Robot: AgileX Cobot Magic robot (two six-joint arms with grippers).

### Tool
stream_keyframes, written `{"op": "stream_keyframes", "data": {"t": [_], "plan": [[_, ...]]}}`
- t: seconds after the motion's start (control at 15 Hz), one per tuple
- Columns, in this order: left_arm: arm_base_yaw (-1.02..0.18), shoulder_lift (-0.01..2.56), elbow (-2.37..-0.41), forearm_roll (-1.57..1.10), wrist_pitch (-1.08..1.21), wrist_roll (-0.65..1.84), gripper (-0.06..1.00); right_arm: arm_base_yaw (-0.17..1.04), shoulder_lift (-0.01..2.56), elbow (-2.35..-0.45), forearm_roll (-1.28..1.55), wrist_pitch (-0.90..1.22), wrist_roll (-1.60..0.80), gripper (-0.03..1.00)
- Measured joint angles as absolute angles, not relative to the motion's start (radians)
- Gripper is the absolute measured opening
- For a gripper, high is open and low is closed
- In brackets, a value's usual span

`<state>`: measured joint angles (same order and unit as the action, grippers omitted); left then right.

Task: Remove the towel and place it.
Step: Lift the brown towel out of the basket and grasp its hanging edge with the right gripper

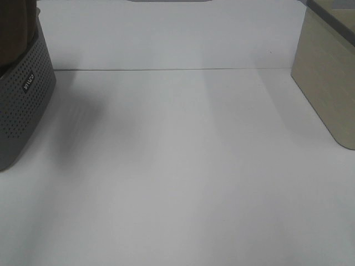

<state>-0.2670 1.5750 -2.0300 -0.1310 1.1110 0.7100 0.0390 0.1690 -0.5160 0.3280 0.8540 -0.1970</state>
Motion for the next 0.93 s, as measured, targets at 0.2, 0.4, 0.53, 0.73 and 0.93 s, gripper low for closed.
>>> {"op": "stream_keyframes", "data": {"t": [0.2,0.4,0.53,0.73,0.93], "plan": [[-0.464,1.575,-2.054,-0.128,1.039,0.710,0.00,0.039,0.500,-0.516,0.691,0.591,-0.768,0.74],[-0.569,1.575,-2.054,-0.101,1.003,0.710,0.00,0.039,0.729,-0.559,0.996,0.569,-1.219,0.74],[-0.626,1.575,-2.054,-0.084,0.999,0.710,0.00,0.039,0.898,-0.621,1.204,0.636,-1.474,0.74],[-0.687,1.575,-2.054,-0.083,0.999,0.710,0.00,0.039,1.149,-0.720,1.345,0.797,-1.729,0.74],[-0.734,1.575,-2.054,-0.083,0.999,0.693,0.00,0.125,1.310,-0.792,1.356,0.925,-1.795,0.74]]}}
